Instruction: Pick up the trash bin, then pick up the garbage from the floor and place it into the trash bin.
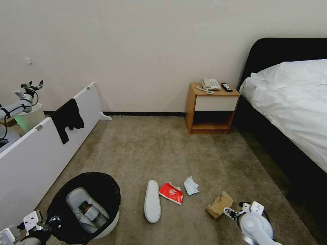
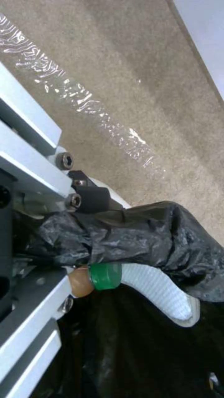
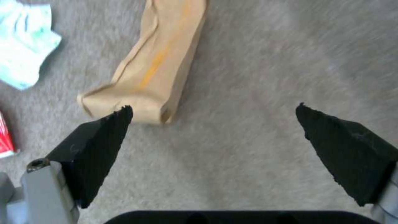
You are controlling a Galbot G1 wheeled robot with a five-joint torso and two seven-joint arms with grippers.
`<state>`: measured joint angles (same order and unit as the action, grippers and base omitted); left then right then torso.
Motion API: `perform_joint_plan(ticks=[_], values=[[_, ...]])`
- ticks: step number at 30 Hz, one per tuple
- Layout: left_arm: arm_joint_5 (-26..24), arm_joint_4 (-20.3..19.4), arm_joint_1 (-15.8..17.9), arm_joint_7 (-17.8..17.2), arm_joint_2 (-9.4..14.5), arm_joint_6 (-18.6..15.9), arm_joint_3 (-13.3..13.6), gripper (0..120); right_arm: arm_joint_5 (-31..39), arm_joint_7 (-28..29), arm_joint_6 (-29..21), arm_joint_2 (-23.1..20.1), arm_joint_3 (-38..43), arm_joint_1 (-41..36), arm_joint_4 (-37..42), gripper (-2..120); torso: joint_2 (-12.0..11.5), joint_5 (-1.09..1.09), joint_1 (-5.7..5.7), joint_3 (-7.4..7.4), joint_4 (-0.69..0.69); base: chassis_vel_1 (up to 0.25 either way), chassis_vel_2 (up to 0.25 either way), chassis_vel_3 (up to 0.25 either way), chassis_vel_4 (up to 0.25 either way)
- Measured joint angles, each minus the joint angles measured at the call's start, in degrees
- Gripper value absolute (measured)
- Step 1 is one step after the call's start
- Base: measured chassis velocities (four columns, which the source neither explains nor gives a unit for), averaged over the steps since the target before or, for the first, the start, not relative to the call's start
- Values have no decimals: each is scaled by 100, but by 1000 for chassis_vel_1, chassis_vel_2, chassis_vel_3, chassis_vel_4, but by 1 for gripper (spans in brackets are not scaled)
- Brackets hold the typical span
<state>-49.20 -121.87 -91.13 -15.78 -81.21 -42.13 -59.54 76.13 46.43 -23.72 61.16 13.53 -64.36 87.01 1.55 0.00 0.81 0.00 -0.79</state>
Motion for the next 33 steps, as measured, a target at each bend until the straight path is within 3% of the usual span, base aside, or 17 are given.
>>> perform_joint_plan(ticks=[14, 33], values=[[2, 34, -26, 16, 32, 0, -3, 1, -173, -259, 23, 745, -161, 552, -648, 100, 0, 0, 0, 0, 0, 0, 0, 0, 0], [42, 56, 19, 23, -8, 0, 71, 1, -105, -194, 26, 657, 60, 760, -654, 100, 0, 0, 0, 0, -1, 0, 0, 0, 0]])
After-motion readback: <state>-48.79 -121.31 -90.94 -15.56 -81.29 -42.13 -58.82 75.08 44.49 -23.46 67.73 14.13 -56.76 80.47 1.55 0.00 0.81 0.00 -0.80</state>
